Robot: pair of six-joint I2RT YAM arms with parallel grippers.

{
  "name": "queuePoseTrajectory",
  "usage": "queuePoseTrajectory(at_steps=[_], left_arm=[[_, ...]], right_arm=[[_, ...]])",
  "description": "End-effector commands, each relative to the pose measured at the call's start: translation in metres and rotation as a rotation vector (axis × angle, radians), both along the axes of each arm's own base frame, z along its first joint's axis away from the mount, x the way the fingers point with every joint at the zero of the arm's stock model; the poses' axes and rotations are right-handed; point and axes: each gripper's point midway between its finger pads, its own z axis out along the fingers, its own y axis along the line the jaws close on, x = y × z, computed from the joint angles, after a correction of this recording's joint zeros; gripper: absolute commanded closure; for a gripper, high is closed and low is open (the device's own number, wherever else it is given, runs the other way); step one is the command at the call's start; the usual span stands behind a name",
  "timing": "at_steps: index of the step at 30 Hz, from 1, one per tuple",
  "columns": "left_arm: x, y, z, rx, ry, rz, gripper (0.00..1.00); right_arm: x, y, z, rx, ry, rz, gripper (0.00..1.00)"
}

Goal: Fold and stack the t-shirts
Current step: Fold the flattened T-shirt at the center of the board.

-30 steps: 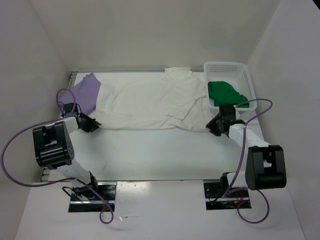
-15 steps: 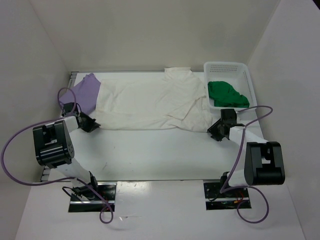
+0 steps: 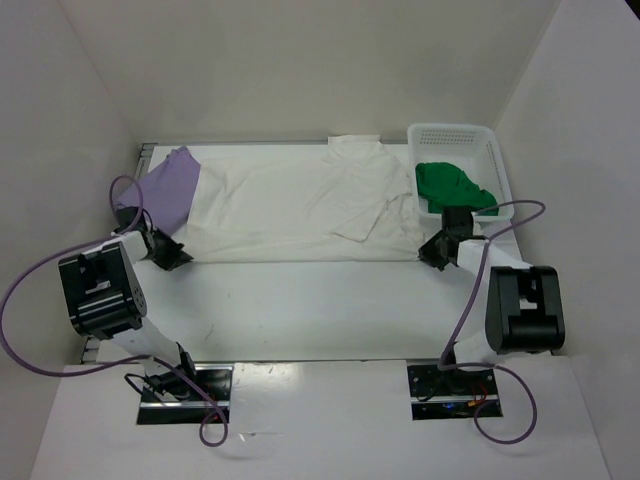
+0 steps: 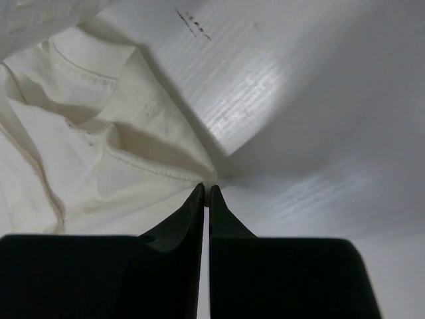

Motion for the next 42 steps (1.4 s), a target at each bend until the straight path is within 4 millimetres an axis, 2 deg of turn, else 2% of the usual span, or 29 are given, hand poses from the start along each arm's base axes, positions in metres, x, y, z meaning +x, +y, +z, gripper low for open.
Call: queuePoseTrajectory(at_steps=[1, 2, 3, 5, 6, 8, 10, 11, 13, 14, 15, 16, 17, 19, 20, 22, 23, 24, 25, 26, 27, 29, 32, 34, 36, 37, 39, 40, 42], left_arm=[[-0.043, 0.027, -0.003, 0.066, 0.137, -0.008, 0.99], [-0.049, 0.033, 0.002, 0.082, 0.140, 0.003, 1.00], [-0.052, 0.038, 0.005, 0.114, 0.153, 0.018, 1.00], [-0.057, 0.039, 0.010, 0.129, 0.163, 0.026, 1.00], [-0.060, 0.045, 0.013, 0.162, 0.179, 0.041, 1.00], [-0.065, 0.045, 0.017, 0.168, 0.195, 0.035, 1.00], [-0.071, 0.051, 0.020, 0.199, 0.228, 0.051, 0.97], [-0.072, 0.053, 0.022, 0.210, 0.227, 0.065, 0.90], [-0.072, 0.054, 0.022, 0.215, 0.231, 0.078, 0.63], [-0.073, 0.054, 0.018, 0.208, 0.245, 0.076, 0.37], [-0.073, 0.055, 0.018, 0.212, 0.249, 0.088, 0.25], [-0.075, 0.055, 0.013, 0.205, 0.264, 0.085, 0.15], [-0.075, 0.054, 0.011, 0.197, 0.272, 0.092, 0.09], [-0.071, 0.052, 0.012, 0.187, 0.251, 0.087, 0.02], [-0.067, 0.047, 0.015, 0.159, 0.229, 0.089, 0.02], [-0.049, 0.046, 0.030, 0.141, 0.144, 0.083, 0.00], [-0.036, 0.040, 0.041, 0.144, 0.096, 0.062, 0.00], [-0.018, 0.018, 0.052, 0.130, 0.027, -0.017, 0.00], [-0.012, 0.004, 0.056, 0.119, 0.007, -0.061, 0.02], [-0.003, -0.005, 0.071, 0.138, -0.044, -0.090, 0.04], [0.005, -0.021, 0.081, 0.174, -0.087, -0.140, 0.05], [0.009, -0.034, 0.099, 0.232, -0.137, -0.185, 0.06], [0.013, -0.056, 0.108, 0.262, -0.178, -0.254, 0.10], [0.016, -0.064, 0.115, 0.267, -0.211, -0.275, 0.15], [0.017, -0.078, 0.120, 0.268, -0.236, -0.312, 0.26], [0.017, -0.078, 0.120, 0.274, -0.237, -0.320, 0.32], [0.016, -0.090, 0.121, 0.255, -0.245, -0.355, 0.47], [0.016, -0.090, 0.121, 0.255, -0.245, -0.355, 0.51], [0.015, -0.094, 0.121, 0.253, -0.247, -0.367, 0.56]], right_arm=[[-0.022, -0.024, 0.018, -0.054, -0.018, -0.063, 0.97], [-0.042, -0.031, 0.011, -0.037, 0.032, -0.085, 0.99], [-0.050, -0.030, 0.014, -0.004, 0.033, -0.086, 0.99], [-0.054, -0.025, 0.036, 0.034, -0.038, -0.104, 0.99], [-0.063, -0.021, 0.038, 0.054, -0.017, -0.109, 1.00], [-0.066, -0.016, 0.050, 0.085, -0.040, -0.115, 1.00], [-0.072, -0.012, 0.052, 0.112, -0.026, -0.137, 1.00], [-0.074, -0.012, 0.053, 0.119, -0.021, -0.146, 1.00], [-0.075, -0.013, 0.054, 0.119, -0.020, -0.171, 1.00], [-0.073, -0.019, 0.055, 0.118, -0.031, -0.192, 0.91], [-0.072, -0.022, 0.053, 0.127, -0.040, -0.203, 0.85], [-0.066, -0.034, 0.057, 0.117, -0.072, -0.231, 0.80], [-0.060, -0.036, 0.061, 0.127, -0.084, -0.233, 0.80], [-0.052, -0.036, 0.061, 0.121, -0.085, -0.204, 0.75], [-0.044, -0.038, 0.066, 0.119, -0.103, -0.202, 0.73], [-0.034, -0.030, 0.070, 0.145, -0.133, -0.155, 0.70], [-0.022, -0.021, 0.081, 0.143, -0.163, -0.113, 0.70], [-0.019, -0.020, 0.083, 0.110, -0.160, -0.102, 0.70], [-0.014, -0.014, 0.091, 0.101, -0.178, -0.068, 0.68], [-0.007, -0.008, 0.105, 0.079, -0.213, -0.015, 0.66], [-0.009, -0.011, 0.106, 0.058, -0.196, -0.012, 0.64], [-0.008, -0.009, 0.126, 0.023, -0.242, 0.040, 0.54], [-0.016, -0.010, 0.122, 0.013, -0.209, 0.041, 0.46], [-0.015, 0.016, 0.118, 0.070, -0.219, 0.055, 0.46], [-0.008, 0.044, 0.117, 0.124, -0.235, 0.050, 0.46], [-0.010, 0.076, 0.116, 0.129, -0.238, 0.120, 0.46], [-0.007, 0.093, 0.106, 0.098, -0.205, 0.148, 0.47], [-0.007, 0.103, 0.107, 0.101, -0.204, 0.176, 0.47], [-0.007, 0.103, 0.104, 0.086, -0.198, 0.174, 0.54]])
